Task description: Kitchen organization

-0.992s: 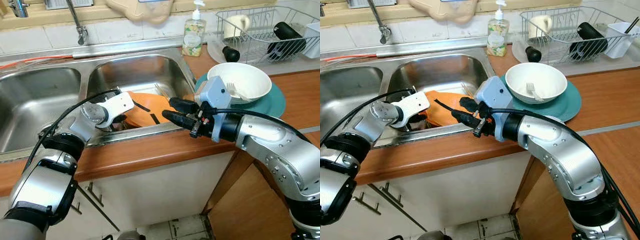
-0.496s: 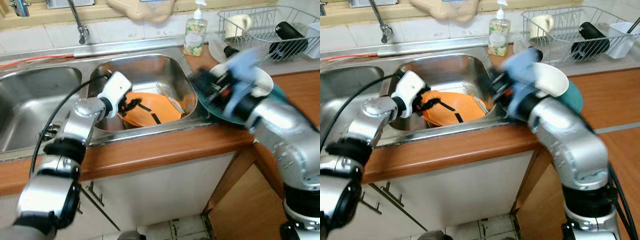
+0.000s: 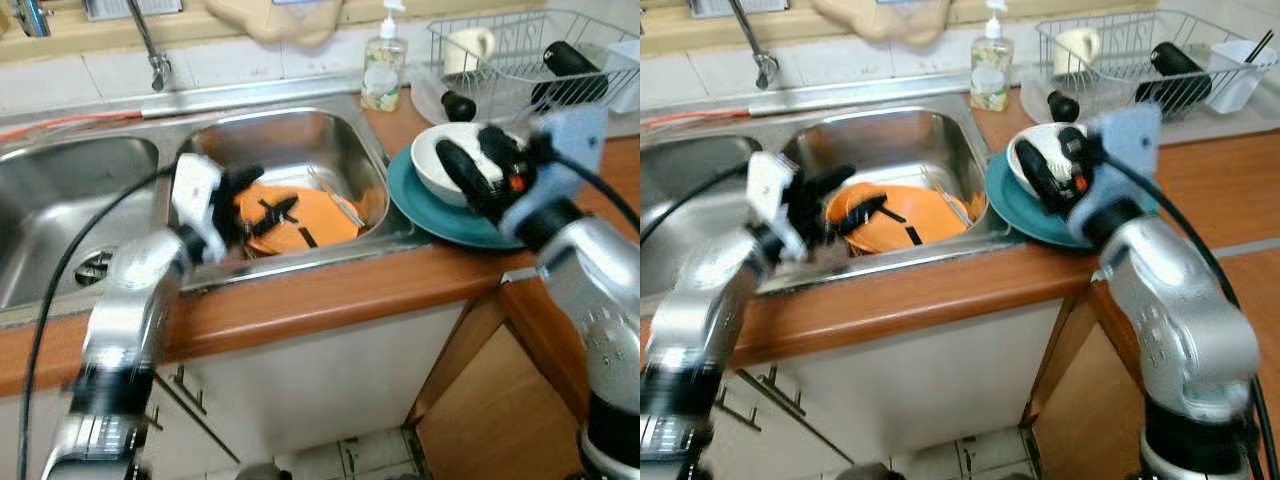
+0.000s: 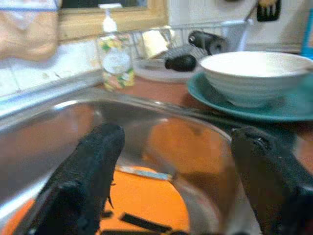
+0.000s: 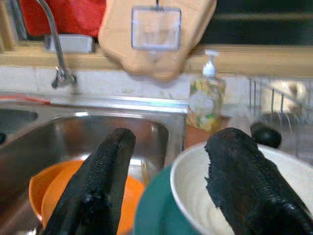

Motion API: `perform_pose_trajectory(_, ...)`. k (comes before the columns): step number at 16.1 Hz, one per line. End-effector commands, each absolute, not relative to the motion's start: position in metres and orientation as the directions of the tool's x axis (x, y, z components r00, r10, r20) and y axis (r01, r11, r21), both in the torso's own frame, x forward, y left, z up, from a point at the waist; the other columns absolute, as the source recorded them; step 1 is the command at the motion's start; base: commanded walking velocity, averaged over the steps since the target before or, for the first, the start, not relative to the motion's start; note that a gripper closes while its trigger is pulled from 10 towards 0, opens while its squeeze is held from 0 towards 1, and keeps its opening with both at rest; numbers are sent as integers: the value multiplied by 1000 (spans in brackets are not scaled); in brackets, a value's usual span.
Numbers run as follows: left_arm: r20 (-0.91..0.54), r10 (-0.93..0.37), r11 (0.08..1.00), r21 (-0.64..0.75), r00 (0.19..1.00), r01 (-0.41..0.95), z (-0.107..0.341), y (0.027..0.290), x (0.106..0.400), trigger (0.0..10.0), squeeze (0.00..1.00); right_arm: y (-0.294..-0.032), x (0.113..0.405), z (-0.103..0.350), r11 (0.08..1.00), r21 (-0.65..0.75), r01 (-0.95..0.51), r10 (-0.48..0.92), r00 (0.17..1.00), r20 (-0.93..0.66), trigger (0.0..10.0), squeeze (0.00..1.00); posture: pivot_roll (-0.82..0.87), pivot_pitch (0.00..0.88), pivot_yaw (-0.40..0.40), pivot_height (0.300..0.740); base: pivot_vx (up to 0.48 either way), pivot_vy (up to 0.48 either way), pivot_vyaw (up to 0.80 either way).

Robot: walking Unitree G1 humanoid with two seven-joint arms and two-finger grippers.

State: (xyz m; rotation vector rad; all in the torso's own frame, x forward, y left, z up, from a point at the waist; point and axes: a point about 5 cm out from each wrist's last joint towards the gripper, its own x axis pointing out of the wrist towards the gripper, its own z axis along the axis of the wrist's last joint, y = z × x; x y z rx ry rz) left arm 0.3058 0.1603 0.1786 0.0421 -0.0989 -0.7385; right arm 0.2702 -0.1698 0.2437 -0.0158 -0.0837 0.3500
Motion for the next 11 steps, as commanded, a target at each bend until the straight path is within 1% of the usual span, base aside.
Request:
perform_pose_trajectory(1,78,-701,713,80,708,697,184,154,299,10000,24,-169,267,237,943,-35,-331,333,942,39,10000,63,-28,0,91,740,0,0,0)
perform_pose_trajectory(2,69,-701,713,78,710,696,183,153,295,10000,0,-168,266,231,945,-48,-324,325,946,9,10000,0,-21,0,88,740,0,0,0)
perform_pose_trajectory(4,66,-717,697,47,694,716,181,144,285,10000,0,-168,268,220,951,-48,-306,304,952,-41,10000,0,-14,0,87,740,0,0,0)
perform_pose_trajectory(5,50,-739,674,33,672,738,180,138,278,10000,0,-172,271,217,963,-31,-268,267,963,-49,10000,0,-9,0,87,740,0,0,0)
perform_pose_trajectory(6,40,-750,661,28,660,750,178,133,272,10000,0,-176,274,215,972,-6,-237,236,970,-48,8118,0,-1,0,83,740,0,0,0)
perform_pose_trajectory(7,39,-753,658,15,657,753,177,129,267,10000,0,-182,277,213,980,15,-198,199,979,-49,2235,0,12,0,75,740,0,0,0)
perform_pose_trajectory(8,34,-753,658,4,657,753,176,125,263,10000,0,-188,280,209,988,23,-155,156,986,-61,0,0,19,0,72,740,0,0,0)
perform_pose_trajectory(11,23,-752,658,-19,658,753,175,123,257,10000,0,-192,282,204,990,15,-139,139,987,-81,0,0,12,0,75,740,0,0,0)
